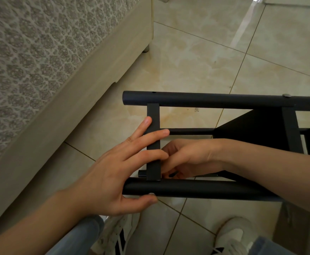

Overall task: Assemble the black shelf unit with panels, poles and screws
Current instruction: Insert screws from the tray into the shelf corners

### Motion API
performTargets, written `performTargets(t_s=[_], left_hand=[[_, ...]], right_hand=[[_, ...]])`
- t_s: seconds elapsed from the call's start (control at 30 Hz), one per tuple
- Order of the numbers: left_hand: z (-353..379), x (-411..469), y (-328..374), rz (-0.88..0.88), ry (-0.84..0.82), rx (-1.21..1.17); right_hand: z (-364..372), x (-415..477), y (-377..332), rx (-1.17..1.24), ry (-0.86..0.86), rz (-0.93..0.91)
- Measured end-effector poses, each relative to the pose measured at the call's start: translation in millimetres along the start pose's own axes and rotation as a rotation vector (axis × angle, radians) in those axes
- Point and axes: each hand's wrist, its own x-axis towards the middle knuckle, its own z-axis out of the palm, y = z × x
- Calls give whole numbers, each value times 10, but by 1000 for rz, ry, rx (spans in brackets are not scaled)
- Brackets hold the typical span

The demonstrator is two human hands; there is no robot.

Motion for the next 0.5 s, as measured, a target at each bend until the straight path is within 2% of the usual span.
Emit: performTargets(t_s=[0.5], left_hand=[[-33, 64, -41, -18, -13, -13]], right_hand=[[-24, 25, -79, -156, 137, -34]])
